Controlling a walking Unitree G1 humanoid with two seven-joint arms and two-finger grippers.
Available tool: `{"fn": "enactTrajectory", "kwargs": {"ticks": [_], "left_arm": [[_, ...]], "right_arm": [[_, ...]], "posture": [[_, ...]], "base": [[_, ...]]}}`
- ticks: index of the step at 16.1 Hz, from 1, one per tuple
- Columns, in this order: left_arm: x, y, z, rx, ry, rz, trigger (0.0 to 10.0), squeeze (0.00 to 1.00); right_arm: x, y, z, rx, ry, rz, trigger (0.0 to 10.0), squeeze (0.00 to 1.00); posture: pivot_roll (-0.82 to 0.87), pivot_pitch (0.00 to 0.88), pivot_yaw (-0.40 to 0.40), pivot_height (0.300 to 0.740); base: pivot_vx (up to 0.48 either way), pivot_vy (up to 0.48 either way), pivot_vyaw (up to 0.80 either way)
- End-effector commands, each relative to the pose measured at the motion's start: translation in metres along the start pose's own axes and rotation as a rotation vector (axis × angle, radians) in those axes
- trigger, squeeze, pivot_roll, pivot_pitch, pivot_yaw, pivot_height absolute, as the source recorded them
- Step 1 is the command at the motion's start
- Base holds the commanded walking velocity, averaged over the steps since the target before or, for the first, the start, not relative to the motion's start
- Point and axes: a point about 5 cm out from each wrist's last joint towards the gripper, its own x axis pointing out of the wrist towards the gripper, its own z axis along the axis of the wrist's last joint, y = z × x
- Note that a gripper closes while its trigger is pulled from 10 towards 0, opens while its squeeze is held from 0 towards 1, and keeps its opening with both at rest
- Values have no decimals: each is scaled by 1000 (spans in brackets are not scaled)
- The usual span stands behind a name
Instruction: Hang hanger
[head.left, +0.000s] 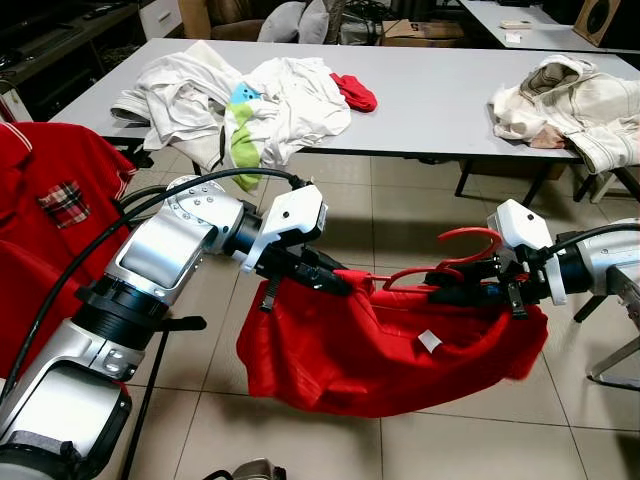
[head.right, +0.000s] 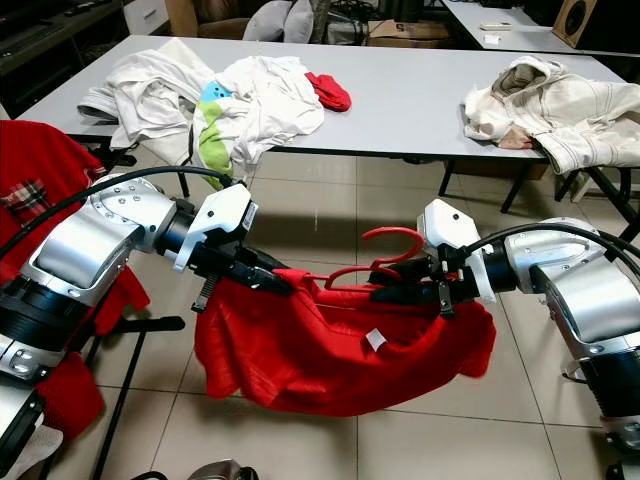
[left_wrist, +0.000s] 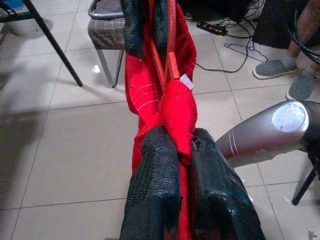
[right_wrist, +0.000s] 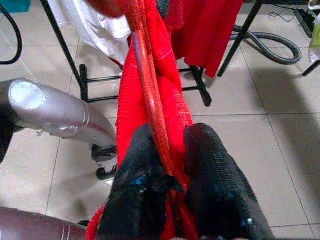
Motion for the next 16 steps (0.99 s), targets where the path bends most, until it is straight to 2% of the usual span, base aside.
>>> {"fn": "enactTrajectory", "kwargs": {"ticks": [1,5,6,9,10,11,14,16], "left_arm": [[-5,3,11,47,-7,13,0,0],[-9,7,10,54,-7,42,0,0],[-10,8,10,62,-9,60,10000,0],[-10,11,16,27,-84,63,10000,0],[-10,11,17,24,-102,52,10000,463],[-12,11,18,21,-113,50,10000,1000],[-19,10,21,31,-147,58,10000,1000],[-26,9,22,20,-178,56,10000,0]], "right_arm": [[1,-1,5,-22,-1,-4,0,0],[1,0,7,-23,-22,3,0,0],[1,0,8,-24,-27,2,0,0],[3,1,8,-22,-39,0,0,0],[3,1,8,-19,-44,-3,0,0],[3,2,8,-16,-48,-9,0,0],[4,-2,5,-5,-56,-87,0,0],[6,-5,5,12,-70,-146,0,0]], "posture": [[-83,0,25,740],[-82,0,27,740],[-82,0,27,740],[-83,0,28,740],[-83,0,28,740],[-83,0,28,740],[-80,0,27,740],[-79,0,24,740]], "base": [[0,0,0],[0,0,0],[0,0,0],[0,0,0],[0,0,0],[0,0,0],[0,0,0],[0,0,0]]}}
